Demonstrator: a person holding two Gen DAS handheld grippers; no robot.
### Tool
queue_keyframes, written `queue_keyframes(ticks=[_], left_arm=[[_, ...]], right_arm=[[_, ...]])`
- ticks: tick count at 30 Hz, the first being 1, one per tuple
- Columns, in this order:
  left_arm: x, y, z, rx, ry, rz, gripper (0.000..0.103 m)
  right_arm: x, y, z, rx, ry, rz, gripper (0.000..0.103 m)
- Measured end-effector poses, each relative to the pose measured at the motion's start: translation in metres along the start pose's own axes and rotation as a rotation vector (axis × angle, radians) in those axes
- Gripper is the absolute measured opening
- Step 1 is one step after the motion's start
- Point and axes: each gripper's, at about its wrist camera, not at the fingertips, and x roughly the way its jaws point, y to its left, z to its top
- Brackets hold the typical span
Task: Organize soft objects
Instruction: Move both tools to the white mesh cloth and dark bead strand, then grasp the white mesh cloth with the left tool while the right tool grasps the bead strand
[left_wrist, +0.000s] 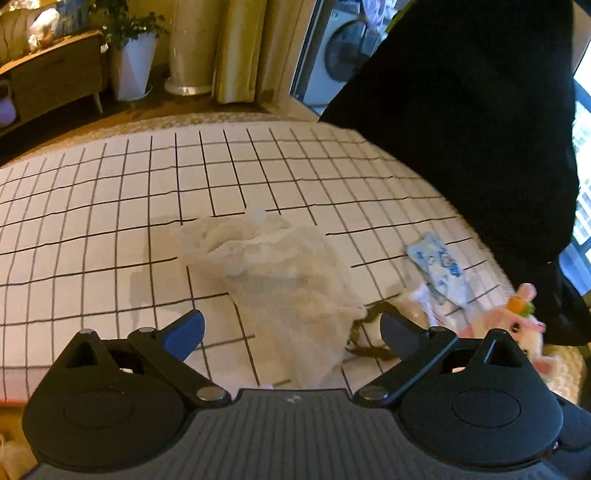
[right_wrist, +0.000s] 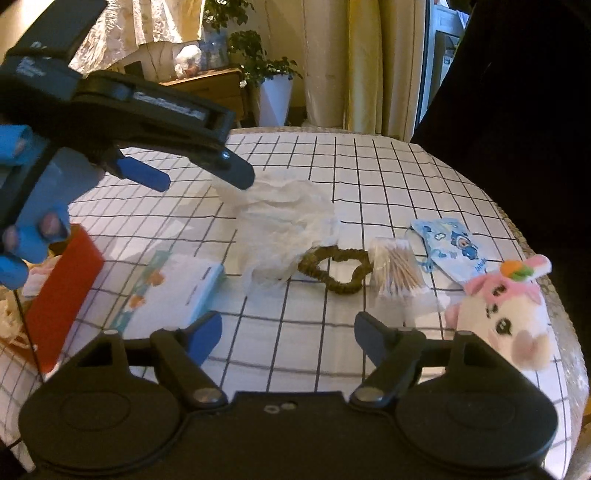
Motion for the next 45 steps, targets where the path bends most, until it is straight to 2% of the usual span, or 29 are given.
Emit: queue_keyframes(ticks=[3,8,12,18,21,23,32,33,35,37,40,42,45], left_arm=[[0.014,-0.001,0.009,0.034,-0.014,0.050,0.102],[0.033,0.015,0.032,0.066,-0.012,0.062,0.102],[0.059,0.023,0.042,0.131,0.073,0.043,0.102],[0.083,0.022,0.035,0.247,0.109,0.046,0.102],[0.091,0.021,0.031,0.268,0.129,0.037,0.102],[0.096,0.019,0.027,0.287,0.132,0.047,0.102],[0.103,0.013,0.017,0.289,0.085,0.075,0.099],[0.102,0.013,0.018,0.282,0.080,0.079,0.094],[0.099,0.013,0.020,0.272,0.061,0.083,0.078],[0.096,0.010,0.022,0.270,0.048,0.090,0.047],[0.094,0.006,0.021,0.274,0.044,0.098,0.024],[0.092,0.004,0.020,0.275,0.041,0.099,0.013],[0.087,0.003,0.018,0.274,0.029,0.095,0.011]], right_arm=[[0.017,-0.004,0.006,-0.006,0.018,-0.001,0.072],[0.037,-0.004,0.013,-0.054,0.032,-0.012,0.068],[0.052,-0.004,0.019,-0.094,0.048,-0.011,0.067],[0.072,-0.004,0.025,-0.113,0.071,-0.003,0.063],[0.081,-0.005,0.026,-0.107,0.086,-0.002,0.056],[0.085,-0.005,0.026,-0.104,0.088,-0.008,0.055],[0.091,-0.005,0.024,-0.084,0.085,-0.010,0.044],[0.091,-0.006,0.024,-0.079,0.084,-0.009,0.043],[0.092,-0.007,0.024,-0.075,0.081,-0.013,0.042],[0.092,-0.007,0.024,-0.067,0.078,-0.018,0.038],[0.092,-0.007,0.024,-0.058,0.074,-0.032,0.032],[0.091,-0.007,0.023,-0.053,0.071,-0.041,0.025],[0.088,-0.007,0.022,-0.040,0.072,-0.061,0.008]])
